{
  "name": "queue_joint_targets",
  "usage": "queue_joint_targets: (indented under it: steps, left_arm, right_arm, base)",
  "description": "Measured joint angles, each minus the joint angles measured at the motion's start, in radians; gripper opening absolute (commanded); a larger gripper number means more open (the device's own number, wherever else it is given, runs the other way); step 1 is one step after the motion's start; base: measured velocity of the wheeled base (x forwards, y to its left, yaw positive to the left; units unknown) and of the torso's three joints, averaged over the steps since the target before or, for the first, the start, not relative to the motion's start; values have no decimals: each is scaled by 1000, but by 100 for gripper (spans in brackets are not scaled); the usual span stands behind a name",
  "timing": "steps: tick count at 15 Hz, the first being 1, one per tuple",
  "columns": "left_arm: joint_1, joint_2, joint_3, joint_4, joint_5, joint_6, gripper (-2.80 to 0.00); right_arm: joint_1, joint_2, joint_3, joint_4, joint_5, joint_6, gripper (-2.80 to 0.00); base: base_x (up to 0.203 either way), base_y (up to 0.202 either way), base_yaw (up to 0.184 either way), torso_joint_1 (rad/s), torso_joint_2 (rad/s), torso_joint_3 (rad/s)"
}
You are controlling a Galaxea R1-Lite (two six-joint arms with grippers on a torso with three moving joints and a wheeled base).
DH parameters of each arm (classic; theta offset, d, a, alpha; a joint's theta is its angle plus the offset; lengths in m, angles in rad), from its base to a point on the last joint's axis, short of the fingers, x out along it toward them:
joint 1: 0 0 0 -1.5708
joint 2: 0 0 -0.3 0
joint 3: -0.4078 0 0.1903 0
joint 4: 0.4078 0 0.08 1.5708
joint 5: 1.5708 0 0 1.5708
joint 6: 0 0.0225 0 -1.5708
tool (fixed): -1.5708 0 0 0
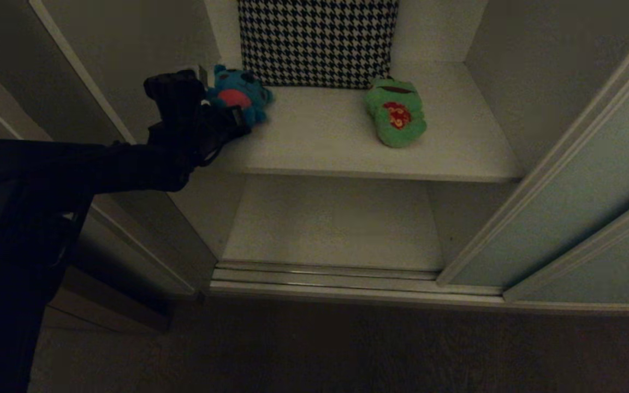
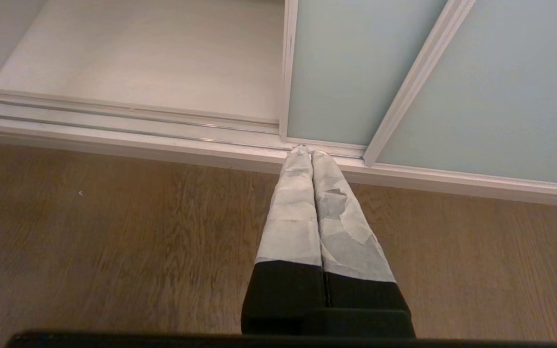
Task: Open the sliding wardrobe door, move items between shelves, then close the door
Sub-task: Place the blue doll on the lower shelf
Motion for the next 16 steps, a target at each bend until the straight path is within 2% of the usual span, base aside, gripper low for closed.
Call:
queue_joint_targets:
  steps: [5,8,11,16]
  left_arm:
    - [-23,-163,31,43,3,16,-280]
    - [-54,-350,122,129,3,57,-280]
    - [-74,-575,294,240,-2,97,-280]
    - [-60,-1063,718,538,-54,120,-280]
  right_arm:
    - [0,0,0,0,0,0,-280]
    - [-1,0,0,0,-1,0,-280]
    - [-1,0,0,0,0,0,-280]
    - [0,0,0,0,0,0,-280]
  base:
    - [0,0,0,0,0,0]
    - [0,0,0,0,0,0]
    - [0,0,0,0,0,0]
    - [0,0,0,0,0,0]
